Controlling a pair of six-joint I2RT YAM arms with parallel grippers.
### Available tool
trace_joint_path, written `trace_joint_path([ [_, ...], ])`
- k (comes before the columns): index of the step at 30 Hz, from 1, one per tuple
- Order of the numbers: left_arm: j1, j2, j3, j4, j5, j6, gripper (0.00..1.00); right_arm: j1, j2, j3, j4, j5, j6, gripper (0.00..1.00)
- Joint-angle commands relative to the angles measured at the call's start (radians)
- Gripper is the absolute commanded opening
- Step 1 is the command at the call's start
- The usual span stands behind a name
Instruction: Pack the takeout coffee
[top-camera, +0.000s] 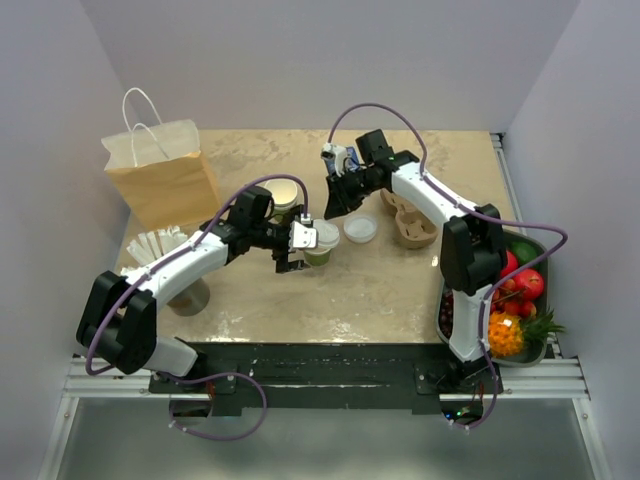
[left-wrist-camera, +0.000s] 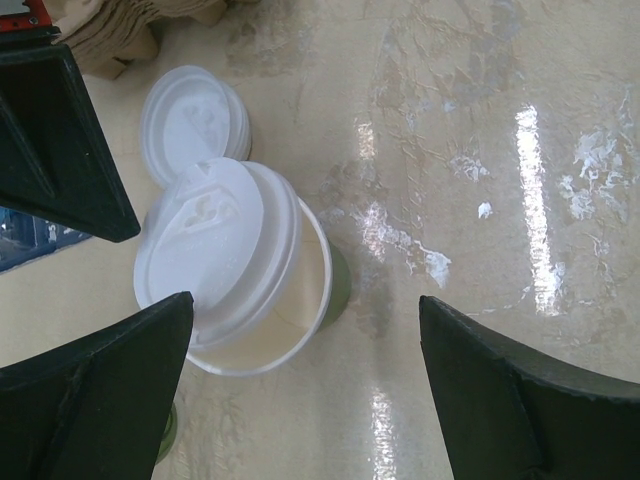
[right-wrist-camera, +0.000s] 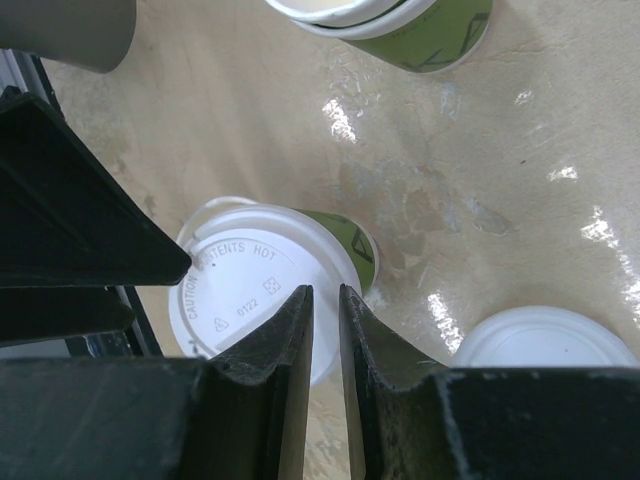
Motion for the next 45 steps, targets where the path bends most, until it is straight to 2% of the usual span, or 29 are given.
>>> trace_joint_path([
  [1,0.004,-0.01,-0.019,0.049,0.046,0.019,0.98,0.009,-0.046,-0.009,0.018,-0.002,0.015,0.21],
  [9,0.004,-0.008,-0.019,0.047,0.049,0.022,0.98,-0.014,-0.081,0.025,0.014,0.047,0.009,0.21],
  [23,0.004,-0.008,-0.015,0.027,0.04,0.025,0.97,-0.019,-0.098,-0.035,-0.022,0.163,-0.04,0.22],
  [45,0.006,-0.002,-0.021,0.021,0.026,0.003,0.96,0.018,-0.105,-0.069,-0.06,0.128,-0.083,0.22],
])
